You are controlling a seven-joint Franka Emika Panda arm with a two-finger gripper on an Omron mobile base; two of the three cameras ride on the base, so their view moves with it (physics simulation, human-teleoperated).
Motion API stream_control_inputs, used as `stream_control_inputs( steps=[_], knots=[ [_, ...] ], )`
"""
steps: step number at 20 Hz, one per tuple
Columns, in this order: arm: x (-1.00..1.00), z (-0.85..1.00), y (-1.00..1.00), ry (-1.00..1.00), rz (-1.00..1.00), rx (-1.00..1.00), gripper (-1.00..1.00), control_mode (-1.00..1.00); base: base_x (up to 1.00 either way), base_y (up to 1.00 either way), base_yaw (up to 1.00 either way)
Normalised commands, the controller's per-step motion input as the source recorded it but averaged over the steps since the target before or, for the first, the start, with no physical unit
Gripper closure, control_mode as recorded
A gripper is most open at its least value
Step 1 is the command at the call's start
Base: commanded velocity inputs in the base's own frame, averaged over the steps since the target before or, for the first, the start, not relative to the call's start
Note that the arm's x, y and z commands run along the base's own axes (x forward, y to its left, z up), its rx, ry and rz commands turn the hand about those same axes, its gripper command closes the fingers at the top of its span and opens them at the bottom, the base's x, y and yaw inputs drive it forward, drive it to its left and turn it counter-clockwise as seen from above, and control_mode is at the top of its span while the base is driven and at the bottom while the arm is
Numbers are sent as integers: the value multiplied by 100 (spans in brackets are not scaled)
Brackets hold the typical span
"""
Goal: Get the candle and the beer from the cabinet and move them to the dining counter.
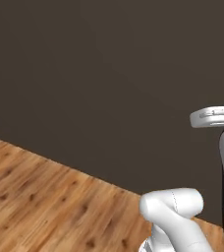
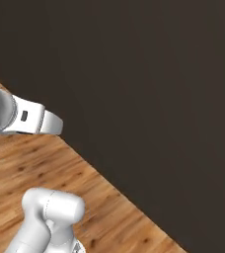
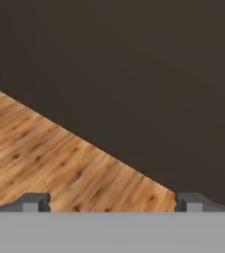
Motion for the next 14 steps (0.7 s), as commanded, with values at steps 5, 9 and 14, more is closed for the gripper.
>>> stream_control_inputs(
  steps=[5, 9, 14],
  knots=[
    [0, 0, 0, 0, 0, 0, -100, 100, 100, -8, 64],
    [0, 0, 0, 0, 0, 0, -100, 100, 100, -15, 60],
    [0, 0, 0, 0, 0, 0, -100, 100, 100, -11, 55]
  ],
)
